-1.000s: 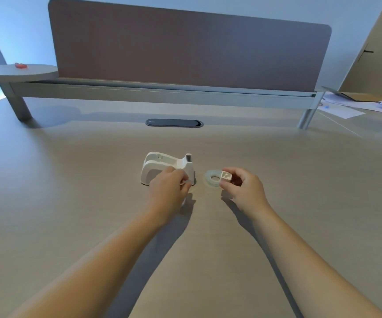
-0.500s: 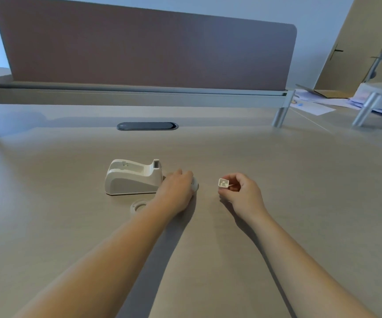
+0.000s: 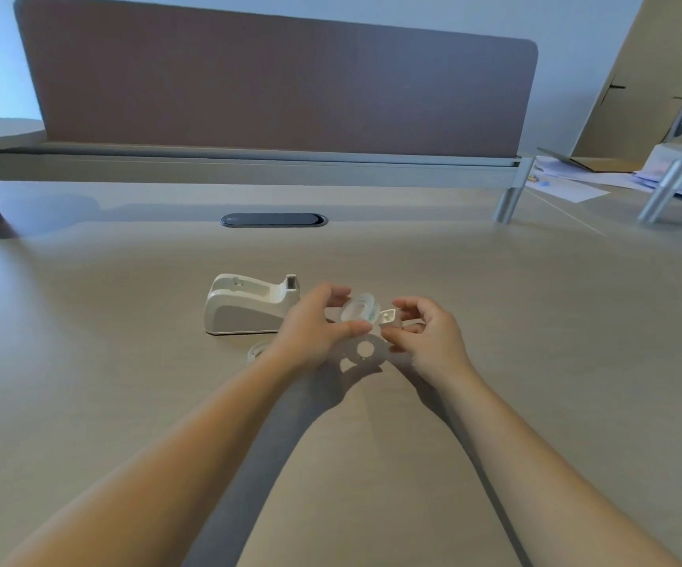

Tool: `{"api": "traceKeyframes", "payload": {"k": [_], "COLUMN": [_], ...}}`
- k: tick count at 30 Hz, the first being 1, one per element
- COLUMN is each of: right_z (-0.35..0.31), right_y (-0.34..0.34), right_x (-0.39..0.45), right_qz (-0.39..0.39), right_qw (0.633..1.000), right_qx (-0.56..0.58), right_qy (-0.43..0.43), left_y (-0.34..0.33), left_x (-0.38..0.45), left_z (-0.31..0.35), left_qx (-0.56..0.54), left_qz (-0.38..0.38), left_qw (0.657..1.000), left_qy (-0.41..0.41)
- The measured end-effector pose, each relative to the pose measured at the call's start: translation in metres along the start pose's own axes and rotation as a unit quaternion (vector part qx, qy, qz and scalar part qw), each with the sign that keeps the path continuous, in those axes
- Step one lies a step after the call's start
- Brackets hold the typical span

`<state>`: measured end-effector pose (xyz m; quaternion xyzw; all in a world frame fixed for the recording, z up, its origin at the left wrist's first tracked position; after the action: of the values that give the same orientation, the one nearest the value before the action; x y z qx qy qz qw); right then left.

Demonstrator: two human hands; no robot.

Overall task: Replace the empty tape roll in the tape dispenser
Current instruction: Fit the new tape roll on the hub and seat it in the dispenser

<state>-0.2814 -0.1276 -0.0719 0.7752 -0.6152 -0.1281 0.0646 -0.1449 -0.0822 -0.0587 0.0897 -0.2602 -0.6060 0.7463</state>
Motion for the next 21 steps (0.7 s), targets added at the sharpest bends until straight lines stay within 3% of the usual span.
{"api": "traceKeyframes", "payload": {"k": [11, 17, 21], "right_z": [-0.029, -0.038, -0.042], "right_y": [-0.063, -0.081, -0.083], "right_x": [-0.029, -0.029, -0.033], "right_qz": [-0.117, -0.094, -0.115], "right_qw": [0.991, 0.994, 0.989], "right_qx": [0.062, 0.022, 0.078], "right_qy": [0.017, 0.056, 0.057], "left_y": [0.045, 0.057, 0.062], "left_x": [-0.031, -0.033, -0.030], "left_z": [-0.012, -0.018, -0.018], "left_qx": [-0.109, -0.157, -0.135], "left_qz": [0.009, -0.001, 0.011], "left_qw": [0.993, 0.987, 0.991], "left_qy": [0.033, 0.038, 0.020]}}
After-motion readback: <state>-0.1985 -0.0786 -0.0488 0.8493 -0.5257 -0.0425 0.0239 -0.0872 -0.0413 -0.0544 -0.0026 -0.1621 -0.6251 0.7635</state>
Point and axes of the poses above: each hand's wrist, its own x-axis towards the middle knuckle, its own y-axis out of the back of the hand, z = x × y, the point moved 6 cm from there along x, towards the middle knuckle, and after that the axes turned 14 degrees about -y, right-handed, at the moved point
